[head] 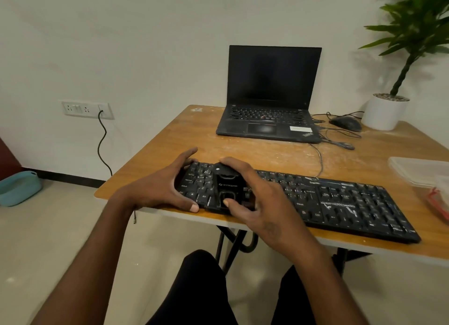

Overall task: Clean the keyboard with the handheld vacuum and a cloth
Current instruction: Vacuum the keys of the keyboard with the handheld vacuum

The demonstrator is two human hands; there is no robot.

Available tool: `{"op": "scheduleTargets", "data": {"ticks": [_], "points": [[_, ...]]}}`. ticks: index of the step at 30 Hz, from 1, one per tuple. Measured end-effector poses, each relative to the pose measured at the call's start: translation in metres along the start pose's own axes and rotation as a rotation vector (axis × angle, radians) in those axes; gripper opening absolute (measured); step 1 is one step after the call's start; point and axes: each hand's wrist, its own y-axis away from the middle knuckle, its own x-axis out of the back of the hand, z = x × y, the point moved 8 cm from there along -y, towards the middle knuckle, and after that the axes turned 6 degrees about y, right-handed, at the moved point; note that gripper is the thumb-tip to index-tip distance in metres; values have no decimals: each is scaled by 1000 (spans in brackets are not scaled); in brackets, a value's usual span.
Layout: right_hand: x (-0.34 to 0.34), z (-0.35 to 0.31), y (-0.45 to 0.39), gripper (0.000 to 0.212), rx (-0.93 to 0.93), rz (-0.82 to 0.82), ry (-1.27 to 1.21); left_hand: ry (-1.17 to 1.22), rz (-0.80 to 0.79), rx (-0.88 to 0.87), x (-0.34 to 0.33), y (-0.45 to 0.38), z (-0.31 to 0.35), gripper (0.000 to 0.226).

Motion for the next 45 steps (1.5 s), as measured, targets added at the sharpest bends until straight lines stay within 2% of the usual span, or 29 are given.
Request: {"op": "scheduleTargets", "data": {"ticks": [9,16,24,33,41,45], "points": [[65,43,41,78,-98,123,-15,-12,5,6,1,0,-2,136],[38,28,24,74,-68,79,0,-9,0,11,2,1,-2,135],[68,48,42,79,-111,127,-17,-12,-5,17,3,1,-4,135],[22,20,14,73,-41,56,-39,-2,-2,13,2,0,-3,134],[68,47,41,79,-108,141,-20,-2,-4,12,1,0,-4,134],[51,36,29,75,-87,122,-20,-16,-6,6,2,0,-3,132]]}}
